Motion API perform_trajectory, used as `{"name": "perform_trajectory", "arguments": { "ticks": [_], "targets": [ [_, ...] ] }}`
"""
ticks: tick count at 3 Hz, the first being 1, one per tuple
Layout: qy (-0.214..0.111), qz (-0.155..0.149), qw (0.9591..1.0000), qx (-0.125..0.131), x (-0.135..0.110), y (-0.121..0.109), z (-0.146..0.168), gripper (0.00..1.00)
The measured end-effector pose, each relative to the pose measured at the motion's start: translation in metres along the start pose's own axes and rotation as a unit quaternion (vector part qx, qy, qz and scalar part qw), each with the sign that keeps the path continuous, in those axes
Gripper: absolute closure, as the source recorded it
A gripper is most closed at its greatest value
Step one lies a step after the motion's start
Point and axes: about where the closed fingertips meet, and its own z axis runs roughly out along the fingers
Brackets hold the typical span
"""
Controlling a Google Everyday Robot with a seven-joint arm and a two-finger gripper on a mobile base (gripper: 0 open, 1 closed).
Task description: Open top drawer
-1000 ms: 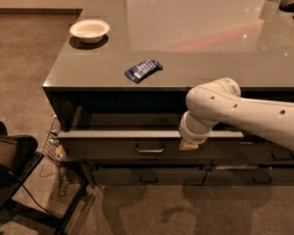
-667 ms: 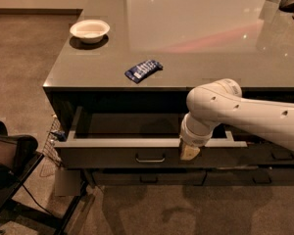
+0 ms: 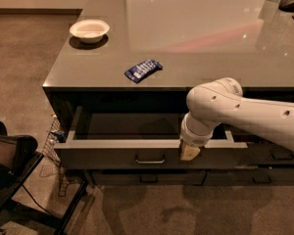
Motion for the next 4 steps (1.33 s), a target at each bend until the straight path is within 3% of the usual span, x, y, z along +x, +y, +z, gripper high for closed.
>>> {"name": "perform_trajectory", "arguments": {
  "ticks": [1,3,4],
  "targets": [
    [0.007,0.021,0.9997,-0.013,0.001,0.025,-0.005,1.0],
    [0.007,0.021,0.9997,-0.013,0.001,0.025,-0.004,1.0],
    [0.009,0.047,0.9987,-0.019,0.003,0.055,-0.01,1.0]
  ]
}}
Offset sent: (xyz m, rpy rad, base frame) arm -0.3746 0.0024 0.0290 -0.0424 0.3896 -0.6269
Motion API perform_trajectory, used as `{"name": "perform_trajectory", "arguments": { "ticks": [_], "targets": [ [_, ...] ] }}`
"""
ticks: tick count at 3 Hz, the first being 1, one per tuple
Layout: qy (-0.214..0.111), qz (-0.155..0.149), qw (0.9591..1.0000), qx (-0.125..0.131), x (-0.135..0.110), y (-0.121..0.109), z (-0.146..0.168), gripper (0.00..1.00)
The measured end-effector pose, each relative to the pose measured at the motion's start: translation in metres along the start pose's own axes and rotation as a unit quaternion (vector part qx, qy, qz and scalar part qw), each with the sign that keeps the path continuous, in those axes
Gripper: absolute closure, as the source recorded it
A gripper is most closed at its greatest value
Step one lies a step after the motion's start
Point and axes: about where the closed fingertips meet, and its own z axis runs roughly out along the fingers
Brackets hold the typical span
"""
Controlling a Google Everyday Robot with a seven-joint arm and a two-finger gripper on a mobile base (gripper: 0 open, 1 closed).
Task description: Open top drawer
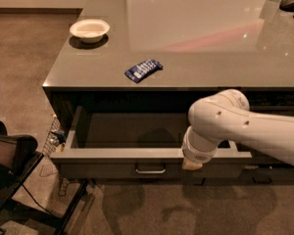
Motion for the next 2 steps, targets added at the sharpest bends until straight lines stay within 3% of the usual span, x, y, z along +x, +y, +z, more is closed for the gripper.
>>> {"name": "perform_trajectory", "arguments": {
  "ticks": [2],
  "targets": [
    [0.0,0.003,1.0,-0.001,0.0005,0.0041,-0.0004,1.0]
  ]
}}
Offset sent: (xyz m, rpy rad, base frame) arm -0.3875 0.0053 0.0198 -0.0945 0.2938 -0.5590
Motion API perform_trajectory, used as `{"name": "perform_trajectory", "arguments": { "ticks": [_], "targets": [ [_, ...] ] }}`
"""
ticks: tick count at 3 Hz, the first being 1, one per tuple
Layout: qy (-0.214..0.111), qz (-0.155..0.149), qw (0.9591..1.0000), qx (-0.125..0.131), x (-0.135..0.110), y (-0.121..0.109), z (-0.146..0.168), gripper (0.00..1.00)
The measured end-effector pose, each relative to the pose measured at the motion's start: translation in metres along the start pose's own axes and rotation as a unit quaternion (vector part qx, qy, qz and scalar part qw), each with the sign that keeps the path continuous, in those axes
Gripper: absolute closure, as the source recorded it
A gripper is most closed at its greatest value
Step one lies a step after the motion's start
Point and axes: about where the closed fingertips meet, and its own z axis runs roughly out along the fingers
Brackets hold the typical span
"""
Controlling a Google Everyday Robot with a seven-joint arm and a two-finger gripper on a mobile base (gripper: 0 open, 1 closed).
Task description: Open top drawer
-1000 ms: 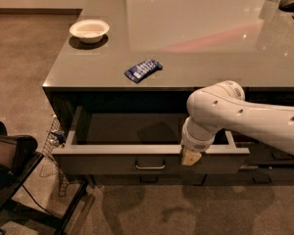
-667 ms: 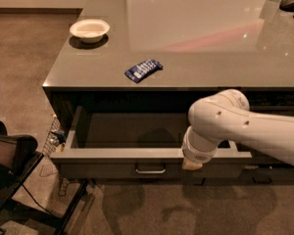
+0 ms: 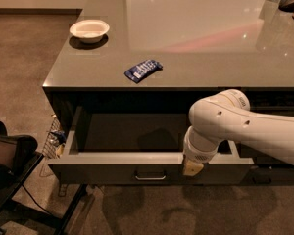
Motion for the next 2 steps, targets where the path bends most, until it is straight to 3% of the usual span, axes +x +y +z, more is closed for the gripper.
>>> {"name": "perform_trajectory", "arguments": {
  "ticks": [1,2],
  "targets": [
    [0.01,0.024,0.9996,-0.008,0.0046,0.0324,-0.0061,1.0],
    [0.01,0.024,0.9996,-0.008,0.0048,0.0325,-0.0051,1.0]
  ]
}}
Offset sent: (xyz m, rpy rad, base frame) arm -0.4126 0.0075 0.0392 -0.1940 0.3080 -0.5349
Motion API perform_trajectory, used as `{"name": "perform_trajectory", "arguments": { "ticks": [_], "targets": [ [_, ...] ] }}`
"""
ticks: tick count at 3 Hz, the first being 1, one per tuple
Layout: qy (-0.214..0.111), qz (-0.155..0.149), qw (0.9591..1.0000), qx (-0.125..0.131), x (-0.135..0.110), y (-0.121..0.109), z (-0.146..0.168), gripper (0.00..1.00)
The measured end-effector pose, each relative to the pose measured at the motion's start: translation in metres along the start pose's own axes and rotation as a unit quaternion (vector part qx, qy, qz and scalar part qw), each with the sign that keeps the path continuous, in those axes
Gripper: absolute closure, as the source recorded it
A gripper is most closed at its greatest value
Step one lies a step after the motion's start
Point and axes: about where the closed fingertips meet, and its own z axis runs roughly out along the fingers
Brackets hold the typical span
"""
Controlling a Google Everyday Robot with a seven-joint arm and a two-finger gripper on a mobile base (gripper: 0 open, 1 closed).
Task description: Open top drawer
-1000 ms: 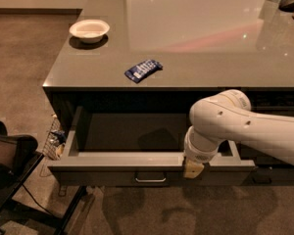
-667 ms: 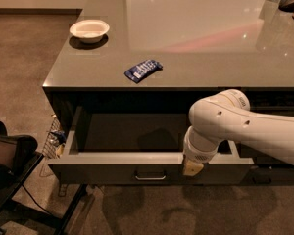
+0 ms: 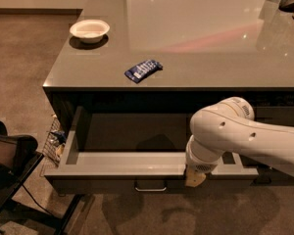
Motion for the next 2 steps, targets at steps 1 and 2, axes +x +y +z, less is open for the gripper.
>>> {"name": "perform_trajectory", "arguments": {
  "ticks": [1,2],
  "targets": [
    [0.0,0.0,1.0,0.0,0.0,0.0,0.0,1.0],
    [0.001,0.002,1.0,-0.001,0.0005,0.0029,-0.0006,1.0]
  ]
}}
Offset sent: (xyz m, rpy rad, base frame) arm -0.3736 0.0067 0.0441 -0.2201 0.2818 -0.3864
